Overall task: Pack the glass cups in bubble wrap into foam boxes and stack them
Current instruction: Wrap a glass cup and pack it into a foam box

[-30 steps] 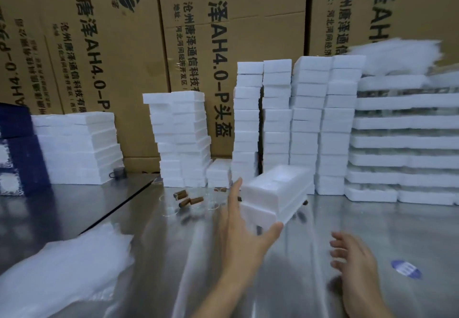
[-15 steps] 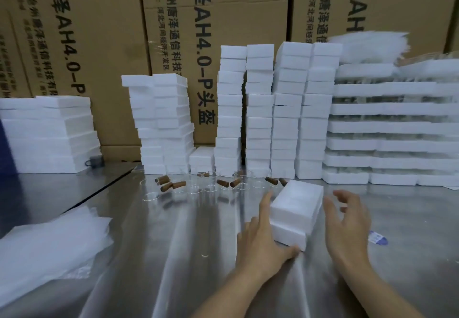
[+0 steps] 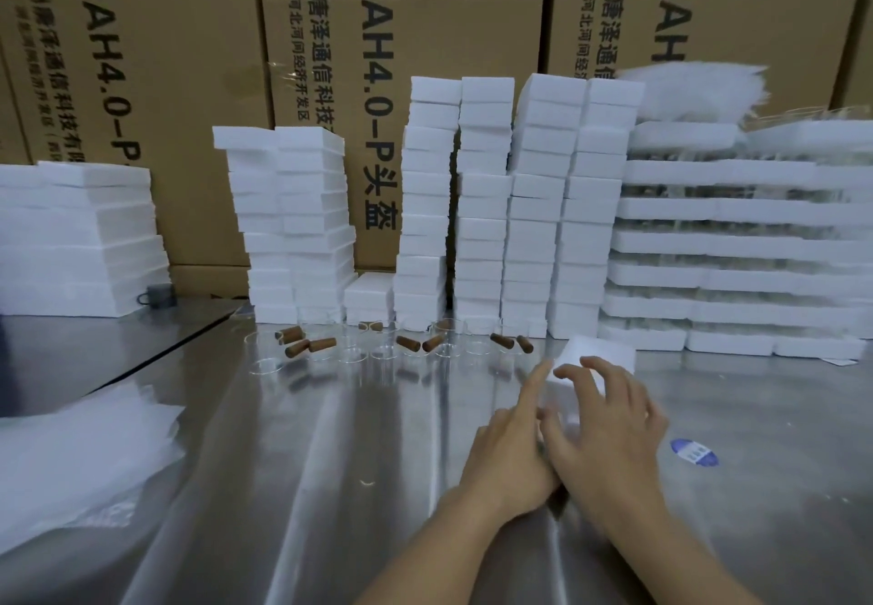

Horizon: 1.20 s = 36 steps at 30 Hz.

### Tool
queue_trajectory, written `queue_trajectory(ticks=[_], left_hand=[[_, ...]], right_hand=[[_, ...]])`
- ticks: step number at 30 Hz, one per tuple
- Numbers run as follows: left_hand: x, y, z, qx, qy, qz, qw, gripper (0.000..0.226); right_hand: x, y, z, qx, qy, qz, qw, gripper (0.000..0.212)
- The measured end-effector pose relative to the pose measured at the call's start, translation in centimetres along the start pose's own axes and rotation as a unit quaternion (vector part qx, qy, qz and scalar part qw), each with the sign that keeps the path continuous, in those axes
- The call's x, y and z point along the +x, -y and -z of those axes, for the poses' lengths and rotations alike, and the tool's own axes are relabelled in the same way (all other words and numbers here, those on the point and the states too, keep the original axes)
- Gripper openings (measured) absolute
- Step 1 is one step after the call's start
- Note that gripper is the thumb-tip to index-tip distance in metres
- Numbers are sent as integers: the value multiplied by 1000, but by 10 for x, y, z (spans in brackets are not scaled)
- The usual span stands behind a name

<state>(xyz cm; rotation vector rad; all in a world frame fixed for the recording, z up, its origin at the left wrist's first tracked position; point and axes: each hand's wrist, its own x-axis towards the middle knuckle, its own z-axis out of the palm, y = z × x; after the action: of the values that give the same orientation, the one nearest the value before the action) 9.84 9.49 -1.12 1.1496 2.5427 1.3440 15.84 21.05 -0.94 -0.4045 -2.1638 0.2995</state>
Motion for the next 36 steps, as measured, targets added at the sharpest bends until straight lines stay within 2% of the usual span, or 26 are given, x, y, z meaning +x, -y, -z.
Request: queue_trajectory(ticks=[3,7,9,11,13,15,17,19,21,23,25,27,30,32,34,36], left_hand=[[-13,10,29,-2,-40,-7,999,84],[-44,39,109,12,-174,-10,985,55],[-75,61,167,77,-242,12,967,42],[-116,86,227,229,-303,60,923,32],[-153,112,276,383,-333,153,848,36],[-183,142,305,417,-297,292,808,51],[-201,164,313,396,-208,412,794,64],[-206,177,314,417,-143,440,782,63],[-203,177,316,415,-122,439,787,57],[-198,172,322,385,-139,443,798,49],[-192,170,333,326,-199,444,811,49],[-184,158,342,269,-266,427,821,62],[-162,126,340,290,-289,363,837,65],[-141,98,326,295,-289,288,864,66],[-114,70,300,278,-255,199,904,60],[-85,46,266,279,-196,137,930,54]], right_hand=[[-3,-3,-1,-66,45,25,996,39],[0,-12,1,-82,77,-4,994,36],[3,-15,4,-80,70,-24,994,35],[5,-18,6,-85,65,-39,994,35],[6,-18,6,-97,54,-28,993,33],[4,-15,3,-101,46,15,994,34],[1,-8,-2,-100,52,63,992,38],[-1,-3,-7,-95,68,91,989,42],[-4,0,-10,-93,81,109,986,44],[-6,-2,-12,-105,100,116,983,45],[-7,-5,-12,-129,123,104,978,45],[-6,-7,-10,-151,140,81,975,44],[-3,-11,-8,-159,143,52,975,45],[-2,-12,-6,-168,144,35,974,47],[-2,-13,-5,-176,152,22,972,48],[-2,-14,-5,-177,157,15,972,49]])
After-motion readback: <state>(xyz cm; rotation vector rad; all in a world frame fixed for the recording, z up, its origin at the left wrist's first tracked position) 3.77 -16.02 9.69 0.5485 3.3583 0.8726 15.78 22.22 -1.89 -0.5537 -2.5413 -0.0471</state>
